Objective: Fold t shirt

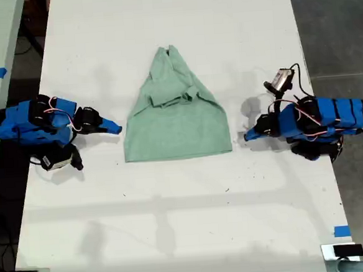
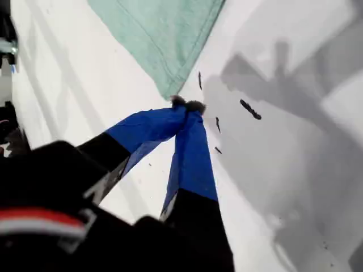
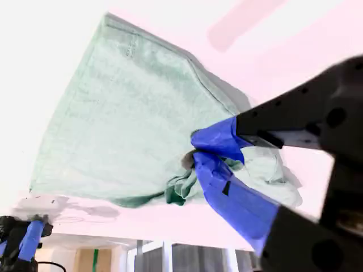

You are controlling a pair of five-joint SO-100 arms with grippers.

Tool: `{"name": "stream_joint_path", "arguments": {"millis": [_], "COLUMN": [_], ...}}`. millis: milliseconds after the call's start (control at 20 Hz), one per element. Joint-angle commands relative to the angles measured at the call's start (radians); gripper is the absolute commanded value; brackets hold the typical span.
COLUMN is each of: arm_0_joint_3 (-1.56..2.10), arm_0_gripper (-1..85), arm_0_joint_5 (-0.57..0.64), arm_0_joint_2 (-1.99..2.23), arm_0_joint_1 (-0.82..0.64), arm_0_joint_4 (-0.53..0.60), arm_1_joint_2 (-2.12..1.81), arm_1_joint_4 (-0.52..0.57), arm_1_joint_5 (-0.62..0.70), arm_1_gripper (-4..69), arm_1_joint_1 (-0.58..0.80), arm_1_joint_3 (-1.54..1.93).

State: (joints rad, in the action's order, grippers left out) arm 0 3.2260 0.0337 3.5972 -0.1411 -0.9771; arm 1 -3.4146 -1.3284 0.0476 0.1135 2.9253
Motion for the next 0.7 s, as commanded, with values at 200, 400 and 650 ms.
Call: {"name": "stream_joint_path", "arguments": {"millis": [200, 400, 650], "arm_0_joint_3": [0.011, 0.011, 0.011], "arm_0_gripper": [0.0, 0.0, 0.0], "arm_0_joint_5": [-0.014, -0.012, -0.015], "arm_0_joint_2": [0.008, 0.008, 0.008], "arm_0_joint_1": [-0.002, -0.002, 0.000], "arm_0_joint_4": [0.002, 0.002, 0.000], "arm_1_joint_2": [0.790, 1.005, 1.335], "arm_1_joint_4": [0.031, 0.135, 0.281], "arm_1_joint_5": [0.242, 0.319, 0.336], "arm_1_gripper": [1.6, 17.1, 19.1], "arm_1_joint_1": [0.239, 0.299, 0.265], "arm_1_joint_3": [-0.604, -0.675, -0.759]}}
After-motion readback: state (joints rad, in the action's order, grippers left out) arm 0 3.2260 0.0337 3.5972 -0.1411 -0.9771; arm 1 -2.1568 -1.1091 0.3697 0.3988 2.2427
